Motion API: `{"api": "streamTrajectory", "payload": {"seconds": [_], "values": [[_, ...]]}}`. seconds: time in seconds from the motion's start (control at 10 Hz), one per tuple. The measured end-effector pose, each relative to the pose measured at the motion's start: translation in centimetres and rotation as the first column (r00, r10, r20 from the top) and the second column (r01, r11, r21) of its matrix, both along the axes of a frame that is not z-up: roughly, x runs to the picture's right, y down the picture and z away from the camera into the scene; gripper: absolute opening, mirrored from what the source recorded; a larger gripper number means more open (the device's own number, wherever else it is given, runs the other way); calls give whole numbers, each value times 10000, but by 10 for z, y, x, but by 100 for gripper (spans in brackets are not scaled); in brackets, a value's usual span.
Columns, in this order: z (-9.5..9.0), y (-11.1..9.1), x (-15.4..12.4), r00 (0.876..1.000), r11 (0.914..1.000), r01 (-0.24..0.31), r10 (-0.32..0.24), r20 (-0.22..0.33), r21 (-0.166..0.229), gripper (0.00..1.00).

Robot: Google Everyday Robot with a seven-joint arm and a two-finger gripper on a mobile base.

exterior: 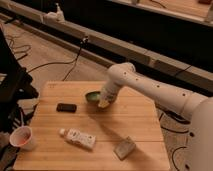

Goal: Drag the ceramic bowl in a circle

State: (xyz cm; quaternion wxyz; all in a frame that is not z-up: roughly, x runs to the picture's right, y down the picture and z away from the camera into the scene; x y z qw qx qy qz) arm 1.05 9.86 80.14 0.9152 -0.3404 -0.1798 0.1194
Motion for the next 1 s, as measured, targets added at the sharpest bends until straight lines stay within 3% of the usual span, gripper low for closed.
{"api": "streamTrajectory", "payload": {"seconds": [0.2,0.3,0.5,0.7,1.0], "values": [[8,11,33,9970,9972,-606,583,-510,-433,0],[18,9,44,9951,9966,-674,638,-761,-466,0],[39,-12,50,9937,9994,-268,243,-1095,-215,0],[59,-35,22,9955,9995,315,-312,-890,16,0],[66,-55,-39,9958,9952,913,-912,-44,345,0]]}}
